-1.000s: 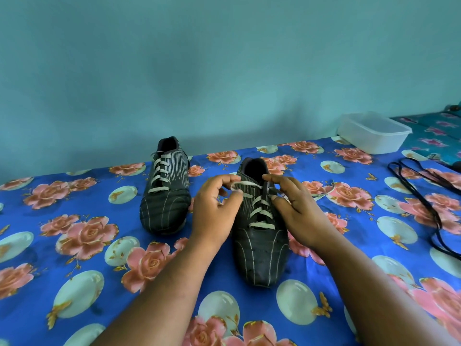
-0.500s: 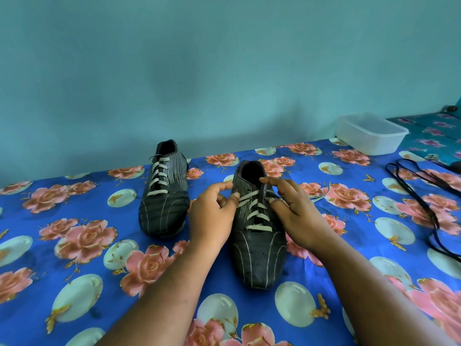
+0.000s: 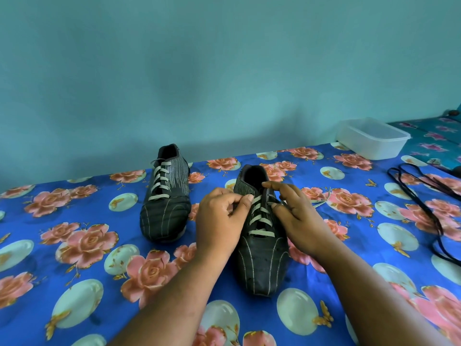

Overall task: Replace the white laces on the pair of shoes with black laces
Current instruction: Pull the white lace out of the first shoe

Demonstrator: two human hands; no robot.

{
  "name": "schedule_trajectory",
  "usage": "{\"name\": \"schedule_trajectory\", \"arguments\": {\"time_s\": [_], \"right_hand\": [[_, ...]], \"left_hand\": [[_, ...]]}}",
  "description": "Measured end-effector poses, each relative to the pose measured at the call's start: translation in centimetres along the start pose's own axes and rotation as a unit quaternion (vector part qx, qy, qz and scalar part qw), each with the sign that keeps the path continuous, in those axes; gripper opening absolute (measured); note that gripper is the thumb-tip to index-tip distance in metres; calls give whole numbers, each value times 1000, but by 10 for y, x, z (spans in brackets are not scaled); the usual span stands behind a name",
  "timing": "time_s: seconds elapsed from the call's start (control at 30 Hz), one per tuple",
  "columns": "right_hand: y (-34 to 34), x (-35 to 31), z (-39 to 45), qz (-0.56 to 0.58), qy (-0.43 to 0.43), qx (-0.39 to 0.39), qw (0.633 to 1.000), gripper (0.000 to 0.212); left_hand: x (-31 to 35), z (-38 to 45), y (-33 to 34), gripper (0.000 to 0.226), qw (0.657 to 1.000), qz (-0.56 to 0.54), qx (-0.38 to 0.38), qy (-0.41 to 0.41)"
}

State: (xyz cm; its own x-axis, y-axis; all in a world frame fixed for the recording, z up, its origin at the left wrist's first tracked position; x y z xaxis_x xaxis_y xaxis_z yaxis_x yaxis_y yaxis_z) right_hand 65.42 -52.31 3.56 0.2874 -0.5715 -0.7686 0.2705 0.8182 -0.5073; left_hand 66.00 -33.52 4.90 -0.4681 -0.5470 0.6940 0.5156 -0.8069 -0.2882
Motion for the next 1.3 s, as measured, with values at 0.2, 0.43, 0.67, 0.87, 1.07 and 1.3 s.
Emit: {"name": "schedule_trajectory", "arguments": {"time_s": [0.2,0.43,0.67,0.87,1.07,1.3], "right_hand": [[0,1,0,8,3,1,1000,45],[0,1,0,12,0,3,1000,44],[-2,1,0,12,-3,4,1000,47],[-2,-1,-1,16,2,0,1000,48],[-3,0,0,29,11,4,1000,46],[-2,-1,0,28,1,5,1000,48]], "left_hand": [[-45,2,-7,32,980,-92,39,-170],[-47,5,-18,52,957,-186,74,-212],[2,-1,9,34,998,40,-30,33],[-11,-1,1,13,998,-51,9,-36],[-38,6,-31,11,968,-148,136,-151],[-7,4,-2,38,1000,-16,12,16]]}}
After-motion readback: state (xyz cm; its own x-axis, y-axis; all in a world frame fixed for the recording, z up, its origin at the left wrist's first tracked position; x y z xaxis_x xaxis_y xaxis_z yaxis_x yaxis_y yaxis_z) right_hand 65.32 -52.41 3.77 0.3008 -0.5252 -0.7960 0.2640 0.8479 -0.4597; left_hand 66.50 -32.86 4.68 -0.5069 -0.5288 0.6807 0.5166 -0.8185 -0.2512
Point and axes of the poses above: each hand's wrist, its own z-axis towards the middle knuckle, its own y-axis out of the palm, x = y × z, the point moved 10 cm from there along z, towards the middle knuckle, and after that the axes turned 8 degrees about x, right-handed, at the moved point
